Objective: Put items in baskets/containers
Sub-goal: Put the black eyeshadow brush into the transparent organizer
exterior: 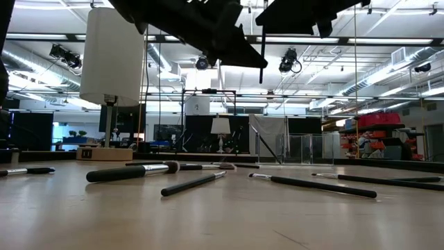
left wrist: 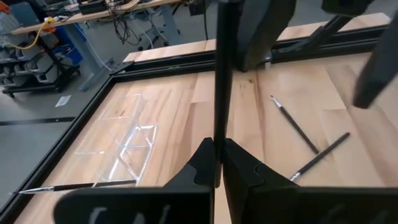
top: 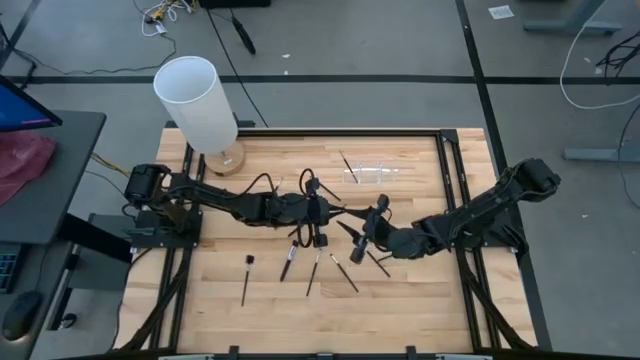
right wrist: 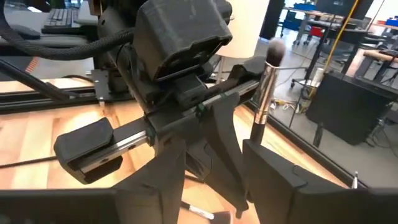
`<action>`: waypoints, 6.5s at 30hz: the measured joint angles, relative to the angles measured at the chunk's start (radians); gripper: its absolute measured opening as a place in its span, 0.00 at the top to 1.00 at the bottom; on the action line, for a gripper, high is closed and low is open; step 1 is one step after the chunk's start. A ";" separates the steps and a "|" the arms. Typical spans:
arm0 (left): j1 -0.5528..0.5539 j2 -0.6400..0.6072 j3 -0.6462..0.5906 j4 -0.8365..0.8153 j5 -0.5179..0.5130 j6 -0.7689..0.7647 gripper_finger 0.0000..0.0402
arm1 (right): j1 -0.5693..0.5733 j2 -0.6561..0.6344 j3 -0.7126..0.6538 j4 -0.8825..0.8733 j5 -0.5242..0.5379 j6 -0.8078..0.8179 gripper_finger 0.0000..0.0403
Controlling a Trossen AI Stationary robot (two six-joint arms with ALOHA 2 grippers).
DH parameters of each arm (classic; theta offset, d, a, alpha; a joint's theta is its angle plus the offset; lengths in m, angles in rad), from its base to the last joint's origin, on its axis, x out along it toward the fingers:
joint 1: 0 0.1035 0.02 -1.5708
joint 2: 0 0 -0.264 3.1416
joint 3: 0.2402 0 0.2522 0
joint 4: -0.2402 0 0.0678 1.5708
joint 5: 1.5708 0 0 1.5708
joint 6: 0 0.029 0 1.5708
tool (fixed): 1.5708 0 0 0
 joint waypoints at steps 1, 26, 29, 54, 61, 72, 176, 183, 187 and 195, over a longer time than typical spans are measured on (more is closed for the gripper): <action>0.003 0.000 0.000 -0.001 0.002 0.000 0.97 | 0.000 0.000 0.000 0.005 0.000 -0.006 0.61; 0.004 0.001 0.000 -0.020 0.008 -0.004 0.97 | 0.013 -0.057 0.002 -0.137 0.027 0.015 0.49; 0.004 0.001 0.000 -0.020 0.008 -0.004 0.97 | -0.004 -0.048 0.002 -0.060 -0.029 -0.070 0.52; 0.004 0.002 -0.001 -0.018 0.115 -0.023 0.66 | -0.045 -0.140 0.002 -0.254 0.025 0.056 0.98; 0.004 0.002 -0.001 -0.020 0.102 -0.024 0.52 | -0.178 -0.302 -0.055 -0.552 0.152 0.263 0.98; 0.004 0.002 -0.001 -0.011 0.101 -0.029 0.53 | -0.581 -0.516 -0.476 -0.053 0.060 0.284 0.98; -0.017 0.001 0.000 -0.039 0.102 -0.048 0.54 | 0.173 0.046 -0.442 0.286 -0.287 0.422 0.99; -0.017 0.004 0.000 -0.040 0.102 -0.048 0.54 | 0.134 0.171 -0.411 0.326 -0.308 0.480 0.94; -0.017 0.004 0.000 -0.039 0.103 -0.048 0.54 | 0.113 0.131 -0.397 0.238 -0.307 0.482 0.85; -0.017 0.004 0.000 -0.038 0.103 -0.048 0.54 | 0.125 0.118 -0.257 -0.218 -0.307 0.503 0.58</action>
